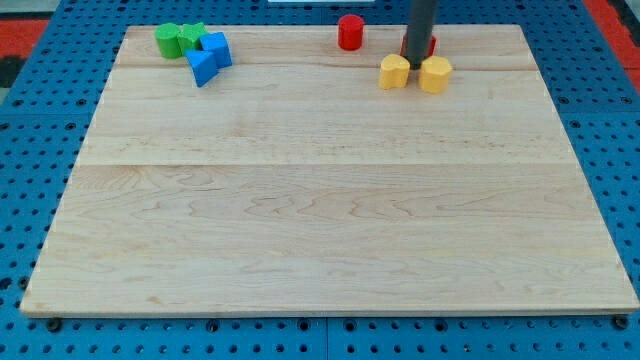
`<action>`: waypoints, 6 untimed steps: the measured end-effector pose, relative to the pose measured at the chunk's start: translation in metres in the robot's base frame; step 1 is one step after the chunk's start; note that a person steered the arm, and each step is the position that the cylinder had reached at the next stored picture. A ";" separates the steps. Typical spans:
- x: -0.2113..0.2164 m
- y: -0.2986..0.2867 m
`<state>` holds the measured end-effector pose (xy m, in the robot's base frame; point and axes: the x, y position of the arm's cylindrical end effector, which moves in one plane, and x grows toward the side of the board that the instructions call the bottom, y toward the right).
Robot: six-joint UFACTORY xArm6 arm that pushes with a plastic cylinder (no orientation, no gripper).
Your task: Move the yellow hexagon below the yellow heart
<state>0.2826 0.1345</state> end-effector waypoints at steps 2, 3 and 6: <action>-0.015 0.017; -0.014 0.047; 0.066 0.001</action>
